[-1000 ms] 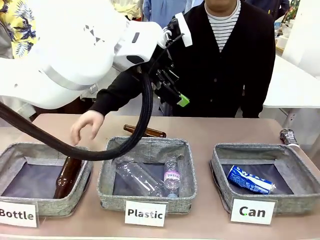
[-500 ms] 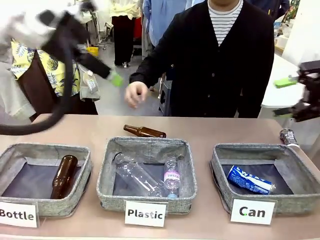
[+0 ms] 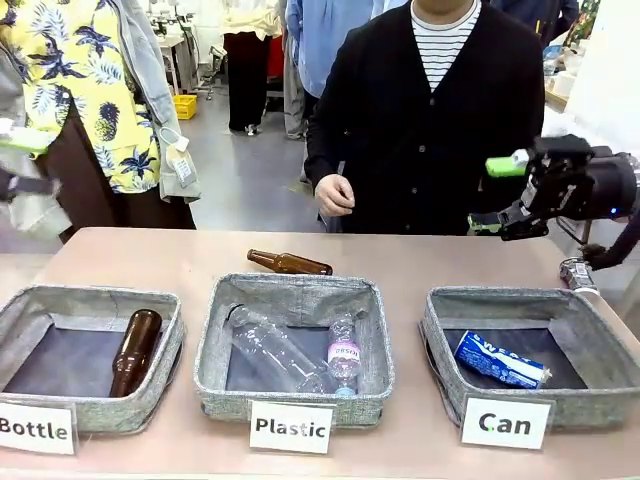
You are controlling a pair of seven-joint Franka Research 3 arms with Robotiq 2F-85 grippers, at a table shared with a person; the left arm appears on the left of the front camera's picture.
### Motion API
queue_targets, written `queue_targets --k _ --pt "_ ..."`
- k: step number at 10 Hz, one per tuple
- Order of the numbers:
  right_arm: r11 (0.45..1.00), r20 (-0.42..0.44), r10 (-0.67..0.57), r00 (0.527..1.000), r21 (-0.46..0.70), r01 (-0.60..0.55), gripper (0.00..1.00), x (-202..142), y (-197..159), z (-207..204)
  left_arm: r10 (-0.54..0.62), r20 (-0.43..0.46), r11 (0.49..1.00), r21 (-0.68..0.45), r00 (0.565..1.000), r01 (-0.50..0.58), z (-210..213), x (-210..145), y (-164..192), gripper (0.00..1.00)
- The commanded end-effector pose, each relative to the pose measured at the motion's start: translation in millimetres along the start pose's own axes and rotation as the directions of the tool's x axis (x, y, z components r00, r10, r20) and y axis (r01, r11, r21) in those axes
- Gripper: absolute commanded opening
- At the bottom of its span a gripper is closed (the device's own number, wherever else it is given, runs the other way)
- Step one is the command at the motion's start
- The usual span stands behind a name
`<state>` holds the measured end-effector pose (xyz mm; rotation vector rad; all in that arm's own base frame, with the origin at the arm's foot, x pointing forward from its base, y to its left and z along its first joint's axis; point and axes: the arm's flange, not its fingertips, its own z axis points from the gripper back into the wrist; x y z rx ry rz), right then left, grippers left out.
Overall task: Sort the can waste into the basket.
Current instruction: Pick up the can waste from the table and place it in the right Fabric basket.
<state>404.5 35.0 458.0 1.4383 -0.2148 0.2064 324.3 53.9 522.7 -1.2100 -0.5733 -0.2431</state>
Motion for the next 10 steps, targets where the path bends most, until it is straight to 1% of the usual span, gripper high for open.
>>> queue_targets --k 1,2,3,4,10 --pt "0.984 0.062 0.121 0.991 -0.142 -0.111 1.00 7.6 -16.2 21.7 0.077 0.151 0.991 -0.119 0.986 -0.059 8.9 -44.2 65.9 1.00" --pt "0.965 0.073 0.152 0.986 -0.228 -0.131 1.00 9.3 -19.0 31.9 0.114 0.165 0.984 -0.153 0.980 -0.089 5.3 -53.3 88.9 1.00" --pt "0.925 0.066 0.160 0.985 -0.359 -0.127 1.00 3.1 -21.1 40.5 0.115 0.150 0.987 -0.133 0.982 -0.095 -4.8 -62.4 106.8 1.00" --pt "0.986 0.044 0.111 0.993 -0.132 -0.104 1.00 5.0 -20.1 26.5 0.117 0.161 0.990 -0.101 0.980 -0.101 28.3 -44.7 68.0 1.00" --pt "0.986 0.044 0.111 0.993 -0.132 -0.104 1.00 5.0 -20.1 26.5 0.117 0.161 0.990 -0.101 0.980 -0.101 28.3 -44.7 68.0 1.00"
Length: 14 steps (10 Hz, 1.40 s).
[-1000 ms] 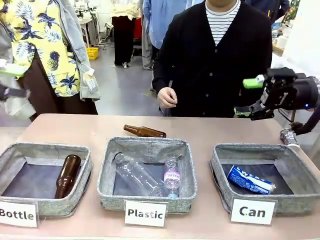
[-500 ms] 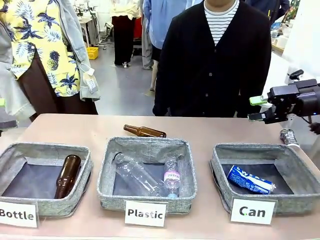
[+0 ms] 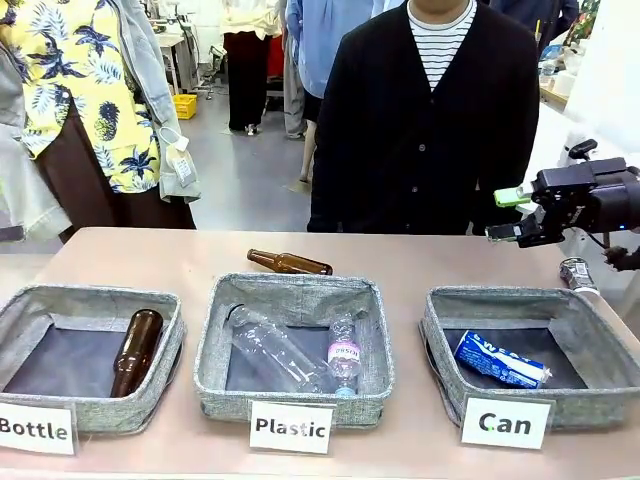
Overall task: Sort the can waste into the basket.
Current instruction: Pick up the can waste from the table and place it in the right Fabric basket.
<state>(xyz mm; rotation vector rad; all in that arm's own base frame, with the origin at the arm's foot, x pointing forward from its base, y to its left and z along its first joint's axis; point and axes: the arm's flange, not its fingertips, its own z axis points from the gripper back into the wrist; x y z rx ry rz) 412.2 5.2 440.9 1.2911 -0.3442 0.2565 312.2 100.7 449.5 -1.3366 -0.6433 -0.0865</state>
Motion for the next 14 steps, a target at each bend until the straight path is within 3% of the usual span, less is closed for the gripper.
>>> queue_targets --k 1,5,6,7,8,10,11,14 --pt "1.000 0.011 -0.015 1.000 0.010 0.015 1.00 2.7 1.7 -0.8 0.011 0.009 1.000 -0.016 1.000 -0.011 -1.5 -1.4 -1.7 1.00" --pt "1.000 0.000 -0.002 1.000 0.000 0.002 1.00 -0.1 -0.7 -0.1 0.011 0.009 1.000 -0.016 1.000 -0.011 -1.5 -1.4 -1.7 1.00" --pt "0.966 -0.149 0.186 0.971 -0.152 -0.209 1.00 15.3 0.2 7.6 0.011 0.009 1.000 -0.016 1.000 -0.011 -1.5 -1.4 -1.7 1.00" --pt "0.834 -0.216 0.301 0.929 -0.413 -0.367 1.00 27.1 -0.8 23.6 0.011 0.009 1.000 -0.016 1.000 -0.011 -1.5 -1.4 -1.7 1.00" --pt "0.606 -0.294 0.325 0.899 -0.665 -0.437 1.00 34.3 -1.9 47.5 0.011 0.009 1.000 -0.016 1.000 -0.011 -1.5 -1.4 -1.7 1.00" --pt "0.418 -0.254 0.380 0.889 -0.811 -0.410 1.00 29.7 0.0 85.4 0.011 0.009 1.000 -0.016 1.000 -0.011 -1.5 -1.4 -1.7 1.00" --pt "0.367 -0.210 0.430 0.878 -0.848 -0.383 1.00 18.1 6.5 102.7 0.011 0.009 1.000 -0.016 1.000 -0.011 -1.5 -1.4 -1.7 1.00" --pt "0.388 0.017 0.490 0.872 -0.900 -0.200 1.00 -25.5 20.4 153.6 0.011 0.009 1.000 -0.016 1.000 -0.011 -1.5 -1.4 -1.7 1.00"
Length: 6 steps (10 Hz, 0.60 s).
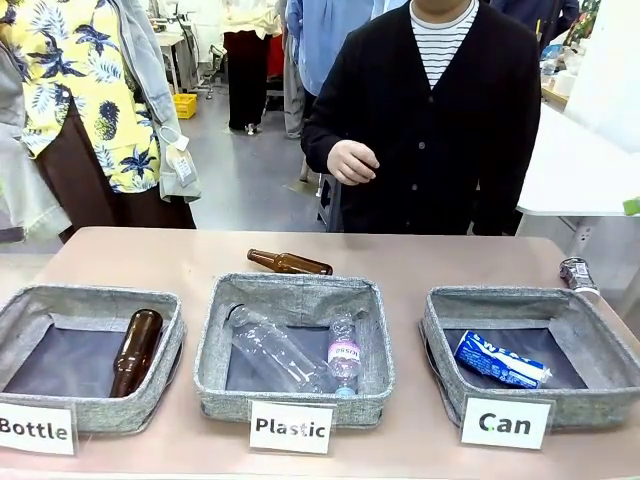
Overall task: Sort the can waste into the basket.
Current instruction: Pick up the can waste from the table and place it in the right Fabric basket.
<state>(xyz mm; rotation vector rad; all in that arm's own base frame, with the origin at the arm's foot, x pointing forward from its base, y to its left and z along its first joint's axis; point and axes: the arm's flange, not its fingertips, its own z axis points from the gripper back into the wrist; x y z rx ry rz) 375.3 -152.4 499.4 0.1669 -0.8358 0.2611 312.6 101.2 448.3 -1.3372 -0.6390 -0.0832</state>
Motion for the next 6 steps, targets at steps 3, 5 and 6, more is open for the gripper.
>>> queue_targets --k 3,5,6 --pt "0.998 0.044 -0.053 0.998 -0.035 0.054 1.00 -18.7 -2.0 10.5 0.007 0.010 1.000 -0.016 1.000 -0.006 -1.7 -1.2 -3.1 1.00" --pt "0.998 0.044 -0.053 0.998 -0.035 0.054 1.00 -18.7 -2.0 10.5 0.007 0.010 1.000 -0.016 1.000 -0.006 -1.7 -1.2 -3.1 1.00" --pt "0.997 0.109 -0.070 0.992 0.045 0.066 1.00 -19.5 5.7 12.7 0.007 0.010 1.000 -0.016 1.000 -0.006 -1.7 -1.2 -3.1 1.00"
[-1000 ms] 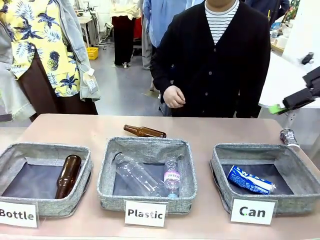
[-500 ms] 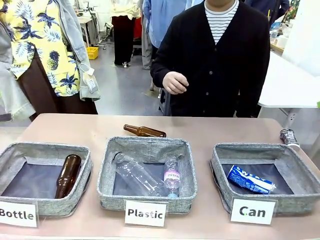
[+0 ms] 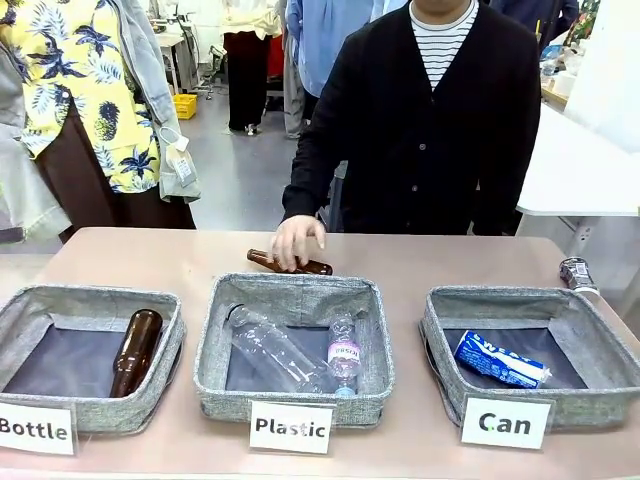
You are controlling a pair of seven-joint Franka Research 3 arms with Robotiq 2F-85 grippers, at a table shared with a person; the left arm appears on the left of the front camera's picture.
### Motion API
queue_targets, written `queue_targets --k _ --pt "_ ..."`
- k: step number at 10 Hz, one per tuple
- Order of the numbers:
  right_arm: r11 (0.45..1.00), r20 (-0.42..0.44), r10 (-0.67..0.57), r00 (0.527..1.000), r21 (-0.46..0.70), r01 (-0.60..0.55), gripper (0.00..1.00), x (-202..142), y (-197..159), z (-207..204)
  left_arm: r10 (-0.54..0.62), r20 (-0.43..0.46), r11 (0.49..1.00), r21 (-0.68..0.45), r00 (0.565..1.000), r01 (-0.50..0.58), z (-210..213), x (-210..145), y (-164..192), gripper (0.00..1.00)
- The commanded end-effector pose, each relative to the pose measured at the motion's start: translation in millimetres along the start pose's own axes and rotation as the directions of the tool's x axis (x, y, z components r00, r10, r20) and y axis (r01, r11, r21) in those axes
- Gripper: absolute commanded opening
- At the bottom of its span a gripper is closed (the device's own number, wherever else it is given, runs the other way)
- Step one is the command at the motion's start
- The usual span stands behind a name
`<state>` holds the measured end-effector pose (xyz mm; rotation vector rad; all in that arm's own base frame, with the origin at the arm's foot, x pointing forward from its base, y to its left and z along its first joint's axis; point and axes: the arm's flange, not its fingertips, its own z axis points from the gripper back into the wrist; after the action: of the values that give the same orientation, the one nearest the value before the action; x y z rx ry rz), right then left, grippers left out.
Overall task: Sort the can waste into the basket.
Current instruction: Pick up the can waste from the table and place it in the right Fabric basket.
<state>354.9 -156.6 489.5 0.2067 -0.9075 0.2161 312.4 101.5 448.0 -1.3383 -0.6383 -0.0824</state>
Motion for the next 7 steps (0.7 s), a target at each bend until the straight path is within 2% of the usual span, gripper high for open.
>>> queue_targets --k 1,2,3,5,6,7 --pt "0.999 -0.059 0.040 0.997 0.022 -0.039 1.00 6.3 1.2 -8.8 0.005 0.010 1.000 -0.016 1.000 -0.005 -2.0 -1.0 -3.3 1.00" --pt "0.994 -0.102 -0.084 0.991 -0.079 0.076 1.00 12.8 -21.6 -19.6 0.005 0.010 1.000 -0.016 1.000 -0.005 -2.0 -1.0 -3.3 1.00" --pt "0.983 -0.125 -0.151 0.981 -0.122 0.136 1.00 17.4 -40.4 -25.4 0.005 0.010 1.000 -0.016 1.000 -0.005 -2.0 -1.0 -3.3 1.00" --pt "0.945 -0.098 -0.243 0.965 -0.249 0.213 1.00 30.8 -76.3 -38.1 0.005 0.010 1.000 -0.016 1.000 -0.005 -2.0 -1.0 -3.3 1.00" --pt "0.933 -0.071 -0.258 0.963 -0.276 0.230 1.00 34.5 -90.7 -47.8 0.005 0.010 1.000 -0.016 1.000 -0.005 -2.0 -1.0 -3.3 1.00" --pt "0.931 -0.047 -0.280 0.959 -0.256 0.259 1.00 35.0 -104.7 -59.2 0.005 0.010 1.000 -0.016 1.000 -0.005 -2.0 -1.0 -3.3 1.00"
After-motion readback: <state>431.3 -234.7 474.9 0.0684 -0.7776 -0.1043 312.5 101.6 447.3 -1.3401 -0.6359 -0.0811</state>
